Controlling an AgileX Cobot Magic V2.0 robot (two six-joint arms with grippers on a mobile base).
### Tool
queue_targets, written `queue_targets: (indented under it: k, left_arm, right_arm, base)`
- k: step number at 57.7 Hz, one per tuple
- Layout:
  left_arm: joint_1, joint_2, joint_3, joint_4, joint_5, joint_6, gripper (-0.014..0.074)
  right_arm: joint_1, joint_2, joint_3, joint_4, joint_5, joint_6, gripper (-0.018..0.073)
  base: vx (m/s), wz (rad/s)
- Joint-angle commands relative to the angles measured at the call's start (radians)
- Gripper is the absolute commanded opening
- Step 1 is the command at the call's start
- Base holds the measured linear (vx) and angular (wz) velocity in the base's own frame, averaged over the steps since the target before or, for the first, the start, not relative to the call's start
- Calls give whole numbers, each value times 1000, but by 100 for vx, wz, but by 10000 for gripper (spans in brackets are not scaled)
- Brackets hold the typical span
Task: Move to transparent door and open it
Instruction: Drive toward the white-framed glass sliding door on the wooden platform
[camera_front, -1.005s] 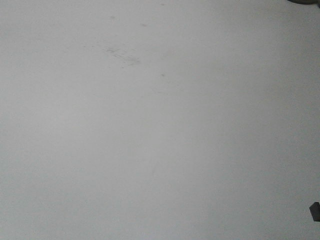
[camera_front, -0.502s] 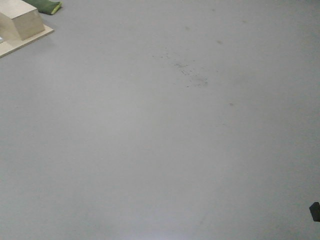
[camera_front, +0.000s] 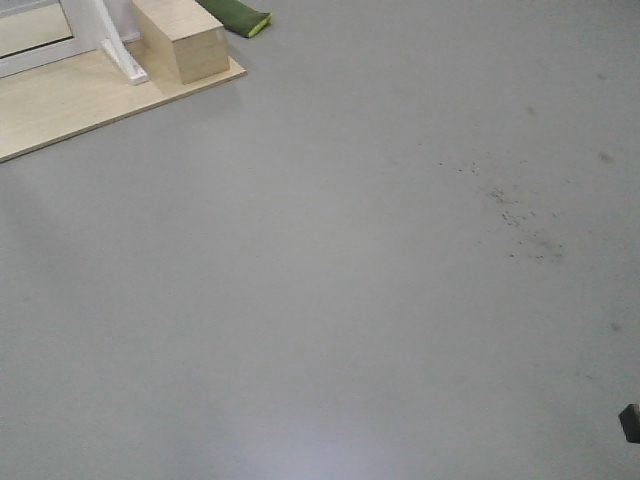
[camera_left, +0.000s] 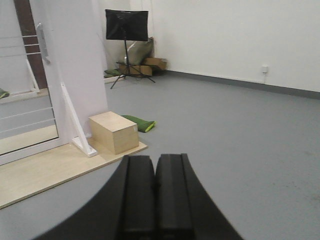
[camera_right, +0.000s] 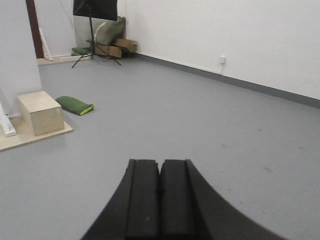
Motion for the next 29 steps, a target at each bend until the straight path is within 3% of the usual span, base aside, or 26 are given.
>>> queue_targets:
  k: [1, 29]
  left_arm:
    - [1, -5, 15, -5, -87, -8, -6]
    - [1, -5, 15, -5, -87, -8, -6]
  right_arm:
    - [-4, -17, 6, -8, -88, -9, -9]
    - [-4, -17, 6, -8, -88, -9, -9]
  base:
    - [56, 47]
    - [55, 44]
